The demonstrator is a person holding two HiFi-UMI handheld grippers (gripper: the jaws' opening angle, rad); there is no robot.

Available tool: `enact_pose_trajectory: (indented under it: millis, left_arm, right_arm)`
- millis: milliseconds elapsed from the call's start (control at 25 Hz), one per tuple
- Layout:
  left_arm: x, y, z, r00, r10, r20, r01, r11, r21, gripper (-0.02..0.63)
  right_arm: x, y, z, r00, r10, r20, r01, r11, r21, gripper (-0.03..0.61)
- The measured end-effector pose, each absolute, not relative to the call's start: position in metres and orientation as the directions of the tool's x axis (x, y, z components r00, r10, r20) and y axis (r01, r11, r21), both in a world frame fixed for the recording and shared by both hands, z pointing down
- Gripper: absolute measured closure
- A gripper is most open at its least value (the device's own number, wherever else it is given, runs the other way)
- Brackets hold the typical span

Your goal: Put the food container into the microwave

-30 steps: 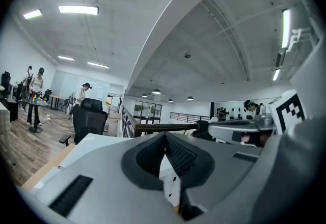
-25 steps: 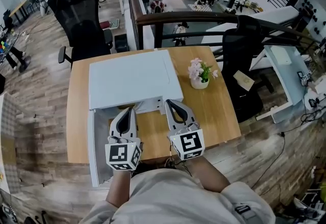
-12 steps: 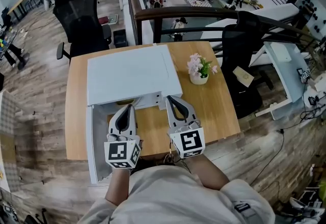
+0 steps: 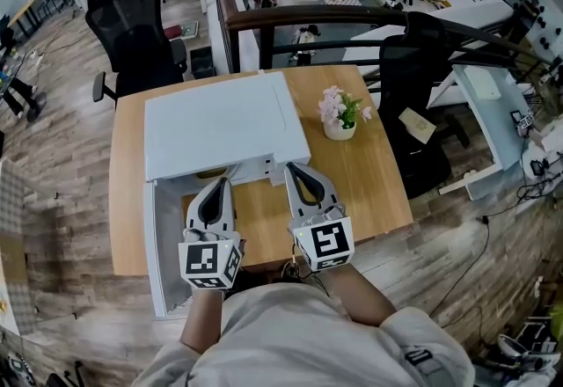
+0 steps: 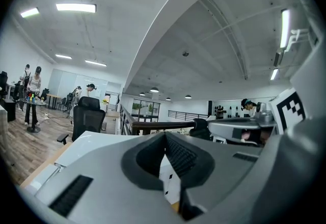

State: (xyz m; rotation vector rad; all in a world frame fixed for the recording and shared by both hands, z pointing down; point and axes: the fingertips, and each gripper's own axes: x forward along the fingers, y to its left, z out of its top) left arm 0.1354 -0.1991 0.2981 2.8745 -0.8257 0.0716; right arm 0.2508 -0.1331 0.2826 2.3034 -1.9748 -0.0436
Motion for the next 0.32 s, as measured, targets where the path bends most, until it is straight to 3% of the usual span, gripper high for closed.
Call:
enact_pose_trajectory:
  millis: [320]
  left_arm:
    - [0.1390, -0.1969, 0.2984, 0.854, -0.512, 0.087, -0.519, -0.844, 0.135, 0.603]
  right_arm:
    - [0.2510, -0.1337, 0.2807, 0.156, -0.987, 0.050, -0.983, -0.150, 0.106, 0.577]
